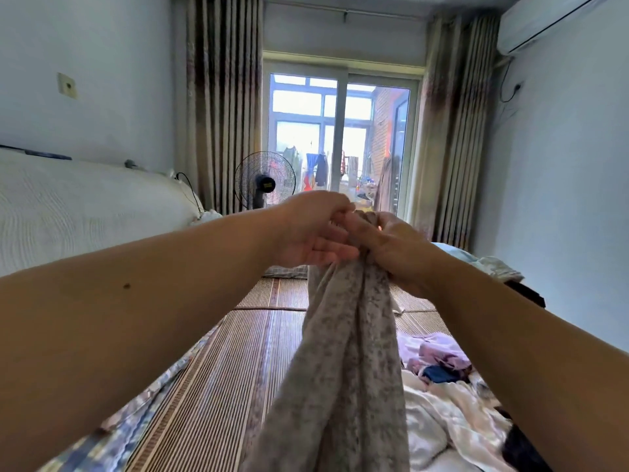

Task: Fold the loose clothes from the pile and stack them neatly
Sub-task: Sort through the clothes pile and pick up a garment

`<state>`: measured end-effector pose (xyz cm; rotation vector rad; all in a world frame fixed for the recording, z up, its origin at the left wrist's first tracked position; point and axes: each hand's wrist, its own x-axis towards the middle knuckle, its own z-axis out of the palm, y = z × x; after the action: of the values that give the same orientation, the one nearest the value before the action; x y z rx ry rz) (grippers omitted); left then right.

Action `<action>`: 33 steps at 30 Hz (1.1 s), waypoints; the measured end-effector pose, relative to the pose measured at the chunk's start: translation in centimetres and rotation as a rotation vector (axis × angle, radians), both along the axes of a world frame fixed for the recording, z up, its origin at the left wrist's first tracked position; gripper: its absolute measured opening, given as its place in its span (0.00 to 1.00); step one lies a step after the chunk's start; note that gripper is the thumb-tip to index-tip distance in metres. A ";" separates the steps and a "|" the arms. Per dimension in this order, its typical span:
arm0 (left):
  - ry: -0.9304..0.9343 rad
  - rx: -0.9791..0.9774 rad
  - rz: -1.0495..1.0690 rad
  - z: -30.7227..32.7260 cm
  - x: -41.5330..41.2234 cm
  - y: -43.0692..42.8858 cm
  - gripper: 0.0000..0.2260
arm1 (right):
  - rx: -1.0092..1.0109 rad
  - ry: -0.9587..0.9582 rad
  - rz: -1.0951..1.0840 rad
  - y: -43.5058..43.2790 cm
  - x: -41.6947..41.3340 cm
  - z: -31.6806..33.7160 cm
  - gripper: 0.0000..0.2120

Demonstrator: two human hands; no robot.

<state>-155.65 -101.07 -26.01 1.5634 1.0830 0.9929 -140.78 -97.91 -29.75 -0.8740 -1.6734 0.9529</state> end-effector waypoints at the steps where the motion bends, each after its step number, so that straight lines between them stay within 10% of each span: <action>1: 0.040 0.013 -0.051 0.1 0.1 -0.4 0.10 | 0.052 -0.022 0.002 0.1 0.2 0.1 0.27; 9: 0.566 0.656 0.341 0.0 -2.8 0.8 0.23 | 0.025 0.083 -0.006 0.3 0.9 0.6 0.06; 12: 0.466 0.362 0.224 -1.1 -4.2 1.3 0.42 | -0.070 0.125 0.099 0.0 1.2 0.6 0.08; 19: 0.152 -0.089 0.045 -3.1 -5.9 4.0 0.04 | -0.052 -0.233 0.023 0.8 2.1 0.5 0.06; 26: 0.442 -0.134 0.263 -6.6 -5.5 9.5 0.07 | -0.022 -0.634 -0.353 6.0 0.4 -2.4 0.06; 33: 0.330 0.069 0.346 -10.6 -4.3 16.5 0.07 | -0.309 -0.211 -0.218 12.3 -0.8 -6.2 0.05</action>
<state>-159.94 -84.61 -36.61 1.6679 1.6045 1.0284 -141.57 -85.64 -35.93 -1.3756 -1.5856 1.0095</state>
